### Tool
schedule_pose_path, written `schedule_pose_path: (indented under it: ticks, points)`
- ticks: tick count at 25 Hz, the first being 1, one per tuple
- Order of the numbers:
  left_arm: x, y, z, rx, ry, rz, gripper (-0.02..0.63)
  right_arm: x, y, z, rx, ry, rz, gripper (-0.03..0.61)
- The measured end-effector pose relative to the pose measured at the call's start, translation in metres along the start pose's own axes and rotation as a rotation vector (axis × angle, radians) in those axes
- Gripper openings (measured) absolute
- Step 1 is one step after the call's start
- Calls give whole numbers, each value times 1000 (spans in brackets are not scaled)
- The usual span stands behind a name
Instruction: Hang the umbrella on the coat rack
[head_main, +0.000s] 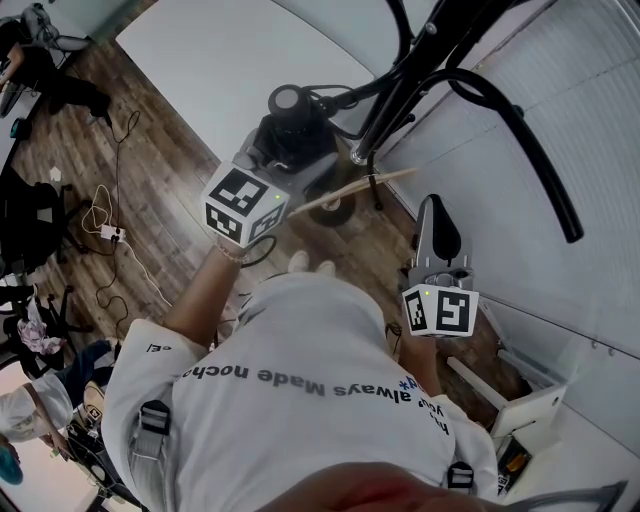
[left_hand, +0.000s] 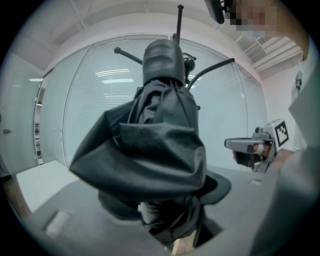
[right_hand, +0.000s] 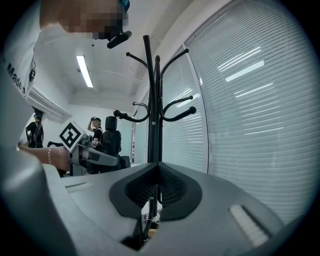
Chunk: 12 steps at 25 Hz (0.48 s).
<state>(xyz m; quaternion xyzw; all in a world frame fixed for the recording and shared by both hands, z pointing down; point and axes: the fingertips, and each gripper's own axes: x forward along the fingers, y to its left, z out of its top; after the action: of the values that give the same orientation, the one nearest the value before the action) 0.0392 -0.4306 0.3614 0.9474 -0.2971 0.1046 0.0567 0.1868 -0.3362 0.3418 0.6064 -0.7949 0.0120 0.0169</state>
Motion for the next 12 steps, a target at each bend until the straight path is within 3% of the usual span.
schedule_pose_path:
  ticks: [12]
  points:
    - [35,-4,-1,30,56,-44,287,-11,-4,2,-7,0,-19,2]
